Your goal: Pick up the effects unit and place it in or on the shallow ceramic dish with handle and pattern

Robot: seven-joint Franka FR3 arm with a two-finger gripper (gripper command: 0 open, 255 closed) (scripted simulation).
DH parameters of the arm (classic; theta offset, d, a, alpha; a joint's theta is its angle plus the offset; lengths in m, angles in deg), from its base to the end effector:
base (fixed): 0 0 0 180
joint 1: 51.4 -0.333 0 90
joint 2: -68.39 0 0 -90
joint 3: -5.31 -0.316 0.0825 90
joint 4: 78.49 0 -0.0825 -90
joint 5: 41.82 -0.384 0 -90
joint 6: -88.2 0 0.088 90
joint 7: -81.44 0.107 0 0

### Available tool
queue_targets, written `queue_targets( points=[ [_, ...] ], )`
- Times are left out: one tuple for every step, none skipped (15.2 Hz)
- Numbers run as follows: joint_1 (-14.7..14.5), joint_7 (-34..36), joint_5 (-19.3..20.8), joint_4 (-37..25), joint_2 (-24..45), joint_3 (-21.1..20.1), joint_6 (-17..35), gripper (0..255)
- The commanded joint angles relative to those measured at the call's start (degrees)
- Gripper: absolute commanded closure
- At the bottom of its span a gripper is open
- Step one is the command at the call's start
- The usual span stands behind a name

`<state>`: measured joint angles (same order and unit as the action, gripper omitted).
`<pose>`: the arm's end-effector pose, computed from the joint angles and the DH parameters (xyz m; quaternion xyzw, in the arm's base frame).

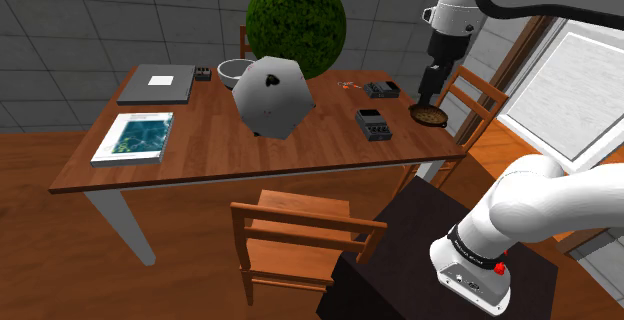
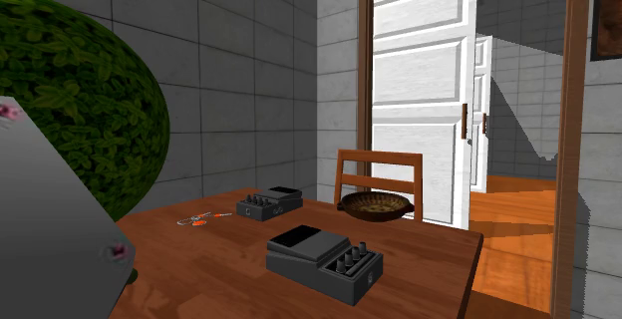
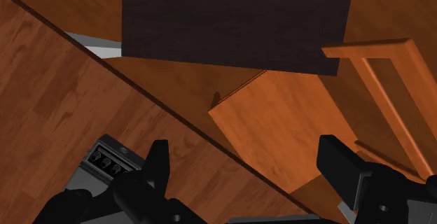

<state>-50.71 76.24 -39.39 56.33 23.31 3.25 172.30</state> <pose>0.2952 0.0054 0.5837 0.9969 0.0502 -0.0506 0.0319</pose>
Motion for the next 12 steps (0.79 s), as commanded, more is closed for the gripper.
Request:
queue_targets(
  points=[
    [0.0, 0.0, 0.0, 0.0, 0.0, 0.0, 0.0, 0],
    [0.64, 1.13, -0.08, -0.07, 1.82, 0.08, 1.65, 0],
    [1.28, 2.25, -0.15, -0.2, 3.68, 0.17, 3.26, 0],
    [1.91, 3.36, -0.21, -0.41, 5.57, 0.29, 4.84, 0],
    [2.53, 4.45, -0.27, -0.68, 7.48, 0.41, 6.38, 0],
    [3.14, 5.53, -0.32, -1.02, 9.42, 0.55, 7.87, 0],
    [3.74, 6.59, -0.37, -1.42, 11.37, 0.7, 9.32, 0],
    [4.31, 7.65, -0.4, -1.88, 13.33, 0.89, 10.73, 0],
    [4.88, 8.69, -0.44, -2.4, 15.31, 1.09, 12.09, 0],
    [5.42, 9.72, -0.48, -2.99, 17.29, 1.32, 13.4, 0],
    [5.97, 10.72, -0.53, -3.62, 19.28, 1.55, 14.67, 0],
    [6.5, 11.71, -0.58, -4.32, 21.27, 1.81, 15.89, 0]
  ],
)
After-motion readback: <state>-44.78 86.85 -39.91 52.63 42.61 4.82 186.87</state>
